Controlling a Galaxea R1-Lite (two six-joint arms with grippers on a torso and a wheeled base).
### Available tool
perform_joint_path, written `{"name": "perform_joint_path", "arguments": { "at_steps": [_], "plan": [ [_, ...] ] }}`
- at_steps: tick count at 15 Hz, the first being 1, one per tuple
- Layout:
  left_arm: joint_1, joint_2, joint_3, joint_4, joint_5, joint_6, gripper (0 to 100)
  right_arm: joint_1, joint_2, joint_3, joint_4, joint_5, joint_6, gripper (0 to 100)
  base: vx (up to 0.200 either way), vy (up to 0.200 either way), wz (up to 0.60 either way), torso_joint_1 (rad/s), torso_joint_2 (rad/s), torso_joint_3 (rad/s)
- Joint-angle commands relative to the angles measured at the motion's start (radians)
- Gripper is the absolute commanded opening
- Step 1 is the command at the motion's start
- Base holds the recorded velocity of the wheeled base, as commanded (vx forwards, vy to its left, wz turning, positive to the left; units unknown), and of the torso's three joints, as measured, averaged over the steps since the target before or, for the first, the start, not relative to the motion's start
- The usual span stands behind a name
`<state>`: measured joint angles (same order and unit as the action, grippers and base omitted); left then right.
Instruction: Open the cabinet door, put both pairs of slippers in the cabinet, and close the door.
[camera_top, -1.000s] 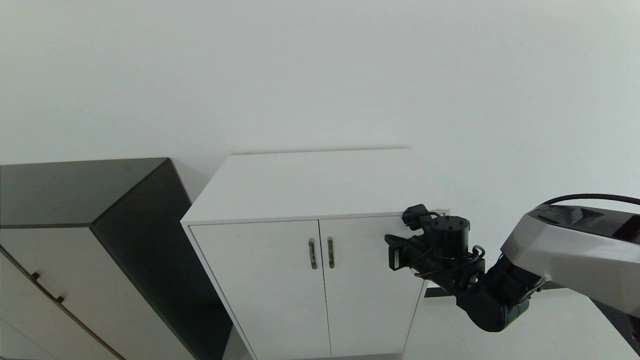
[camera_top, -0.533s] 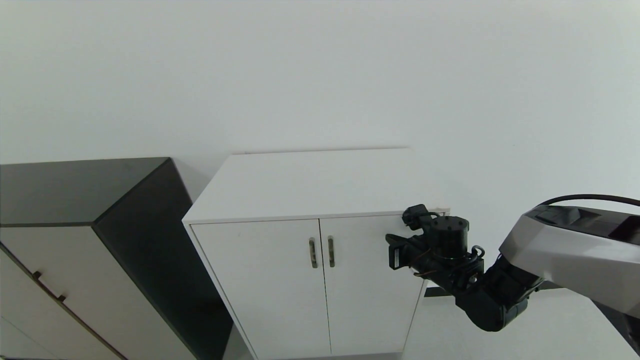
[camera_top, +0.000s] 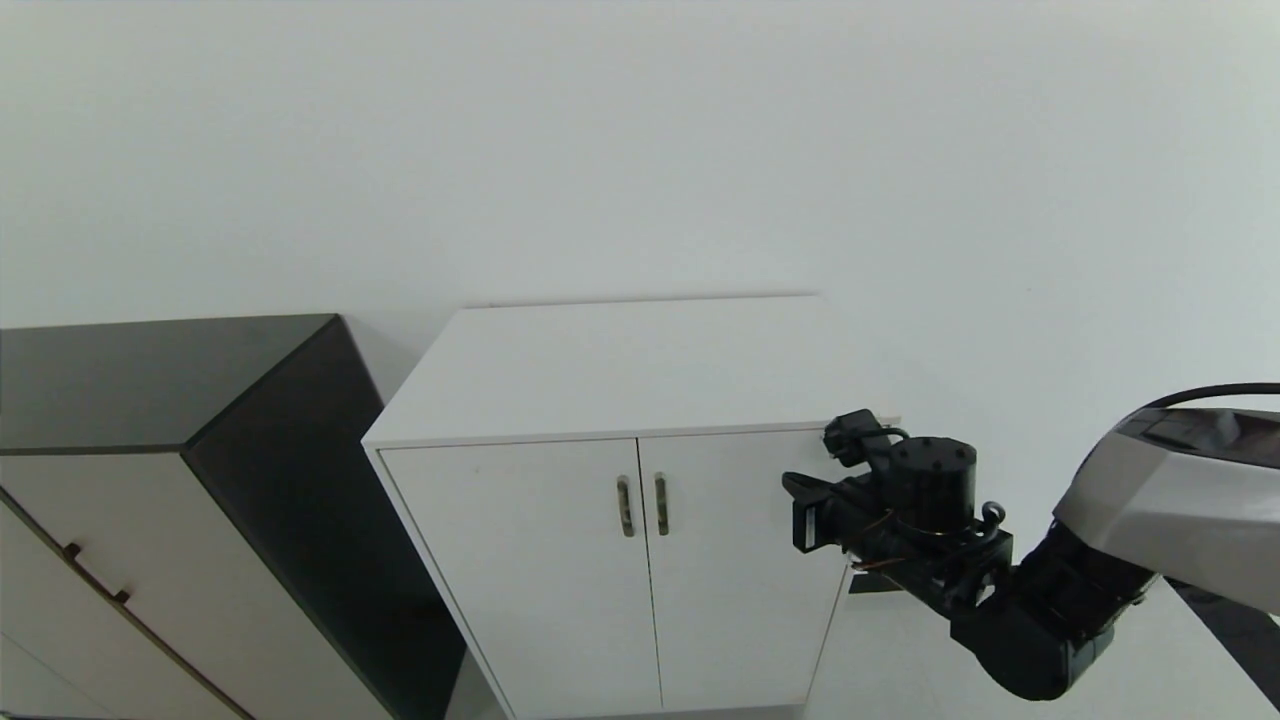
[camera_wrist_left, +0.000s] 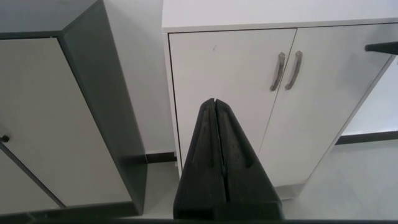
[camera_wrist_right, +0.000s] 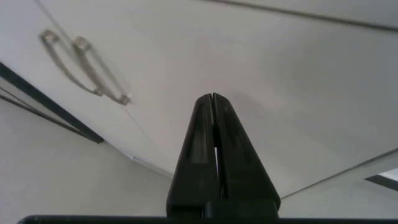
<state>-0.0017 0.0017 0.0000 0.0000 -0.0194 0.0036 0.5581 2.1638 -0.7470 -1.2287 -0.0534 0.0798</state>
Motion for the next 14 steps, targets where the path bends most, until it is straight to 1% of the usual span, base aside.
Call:
{"name": "perform_joint_path", "arguments": {
  "at_steps": [1, 4, 6, 7, 8, 9, 10, 12, 13, 14],
  "plan": [
    [0.000, 0.000, 0.000, 0.000, -0.001, -0.001, 0, 0.025, -0.124, 0.057, 0.002, -0.014, -0.003, 0, 0.000, 0.000, 0.00, 0.000, 0.00, 0.000],
    [0.000, 0.000, 0.000, 0.000, -0.001, -0.001, 0, 0.023, -0.254, 0.164, 0.008, -0.088, -0.006, 0, 0.000, 0.000, 0.00, 0.000, 0.00, 0.000],
    [0.000, 0.000, 0.000, 0.000, -0.001, -0.001, 0, -0.001, -0.358, 0.265, 0.015, -0.121, -0.034, 0, 0.000, 0.000, 0.00, 0.000, 0.00, 0.000],
    [0.000, 0.000, 0.000, 0.000, -0.001, -0.001, 0, -0.015, -0.394, 0.302, 0.023, -0.155, -0.043, 0, 0.000, 0.000, 0.00, 0.000, 0.00, 0.000],
    [0.000, 0.000, 0.000, 0.000, -0.001, -0.001, 0, -0.035, -0.447, 0.360, 0.026, -0.229, -0.045, 0, 0.000, 0.000, 0.00, 0.000, 0.00, 0.000],
    [0.000, 0.000, 0.000, 0.000, -0.001, -0.001, 0, -0.060, -0.481, 0.406, 0.025, -0.276, -0.046, 0, 0.000, 0.000, 0.00, 0.000, 0.00, 0.000],
    [0.000, 0.000, 0.000, 0.000, -0.001, -0.001, 0, -0.092, -0.547, 0.486, 0.026, -0.307, -0.046, 0, 0.000, 0.000, 0.00, 0.000, 0.00, 0.000],
    [0.000, 0.000, 0.000, 0.000, -0.001, -0.001, 0, -0.145, -0.638, 0.609, 0.028, -0.307, -0.054, 0, 0.000, 0.000, 0.00, 0.000, 0.00, 0.000],
    [0.000, 0.000, 0.000, 0.000, -0.001, -0.001, 0, -0.191, -0.693, 0.690, 0.026, -0.304, -0.068, 0, 0.000, 0.000, 0.00, 0.000, 0.00, 0.000],
    [0.000, 0.000, 0.000, 0.000, -0.001, -0.002, 0, -0.207, -0.731, 0.741, 0.025, -0.299, -0.068, 0, 0.000, 0.000, 0.00, 0.000, 0.00, 0.000]
  ]
}}
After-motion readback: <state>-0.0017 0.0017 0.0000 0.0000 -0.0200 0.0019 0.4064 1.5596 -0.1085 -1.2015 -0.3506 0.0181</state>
